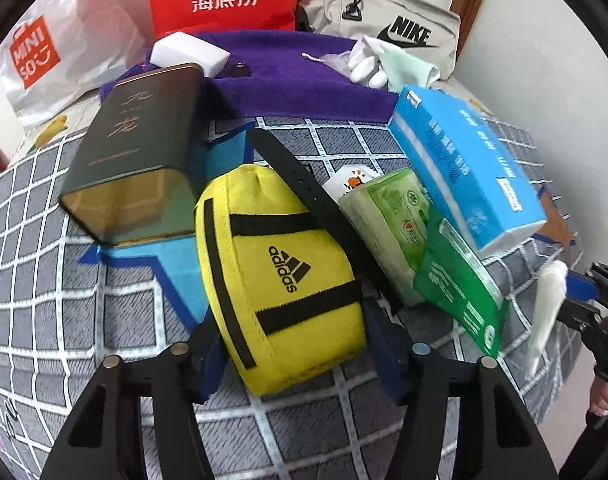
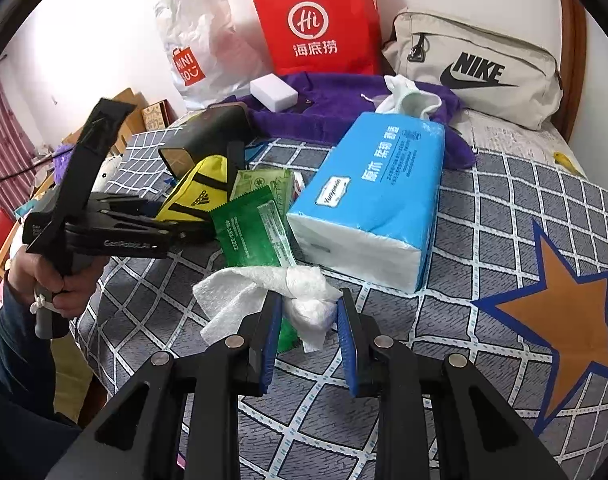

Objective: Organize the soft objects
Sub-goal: 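Grasp the white tissue with the right tool while the left tool moves toward the yellow adidas bag, then close the left tool on the yellow adidas bag and lift it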

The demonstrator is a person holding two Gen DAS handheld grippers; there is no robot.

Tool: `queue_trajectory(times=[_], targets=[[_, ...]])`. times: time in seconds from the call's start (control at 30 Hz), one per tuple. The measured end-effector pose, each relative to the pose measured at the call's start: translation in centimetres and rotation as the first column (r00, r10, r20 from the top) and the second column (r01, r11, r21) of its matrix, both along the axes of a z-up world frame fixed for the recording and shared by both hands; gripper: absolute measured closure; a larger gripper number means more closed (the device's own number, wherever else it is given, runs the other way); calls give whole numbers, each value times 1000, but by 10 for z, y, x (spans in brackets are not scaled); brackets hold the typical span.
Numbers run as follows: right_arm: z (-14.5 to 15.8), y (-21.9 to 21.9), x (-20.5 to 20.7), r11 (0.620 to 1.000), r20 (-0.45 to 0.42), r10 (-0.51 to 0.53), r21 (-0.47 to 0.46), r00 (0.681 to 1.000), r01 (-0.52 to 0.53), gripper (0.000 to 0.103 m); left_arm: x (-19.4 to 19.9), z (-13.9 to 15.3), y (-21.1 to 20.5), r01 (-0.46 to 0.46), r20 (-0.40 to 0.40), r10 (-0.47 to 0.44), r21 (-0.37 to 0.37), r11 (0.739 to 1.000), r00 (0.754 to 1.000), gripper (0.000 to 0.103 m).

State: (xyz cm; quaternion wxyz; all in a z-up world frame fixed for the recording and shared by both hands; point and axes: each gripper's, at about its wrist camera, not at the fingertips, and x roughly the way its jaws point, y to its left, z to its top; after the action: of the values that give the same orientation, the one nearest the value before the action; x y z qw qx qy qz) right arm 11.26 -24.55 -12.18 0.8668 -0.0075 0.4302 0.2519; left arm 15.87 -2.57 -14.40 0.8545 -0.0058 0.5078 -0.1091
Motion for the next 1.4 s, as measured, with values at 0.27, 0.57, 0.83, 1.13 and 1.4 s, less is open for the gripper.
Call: queue_trajectory(times=[0.27, 0.57, 0.83, 1.13, 1.4], targets=[[15, 6, -7, 1000, 33, 19, 6, 999, -19, 76, -30, 23, 19, -11, 50, 14, -61, 998, 999, 51], [25, 11, -11, 1000, 50, 16, 13, 999, -17, 76, -51, 31, 45, -47, 57, 53, -108, 993, 997, 64], [24, 19, -14, 999, 50, 39, -4, 998, -39, 76, -40, 0, 46, -80, -30, 79, -39, 996, 996, 54], [20, 21, -11, 999, 30, 44, -12, 999, -44, 76, -16, -4, 28, -96, 17, 94, 188, 978, 995, 33], [15, 22, -4, 999, 12, 46, -18, 999, -46, 76, -6, -4, 21, -47, 81, 30, 227, 973, 996, 40]])
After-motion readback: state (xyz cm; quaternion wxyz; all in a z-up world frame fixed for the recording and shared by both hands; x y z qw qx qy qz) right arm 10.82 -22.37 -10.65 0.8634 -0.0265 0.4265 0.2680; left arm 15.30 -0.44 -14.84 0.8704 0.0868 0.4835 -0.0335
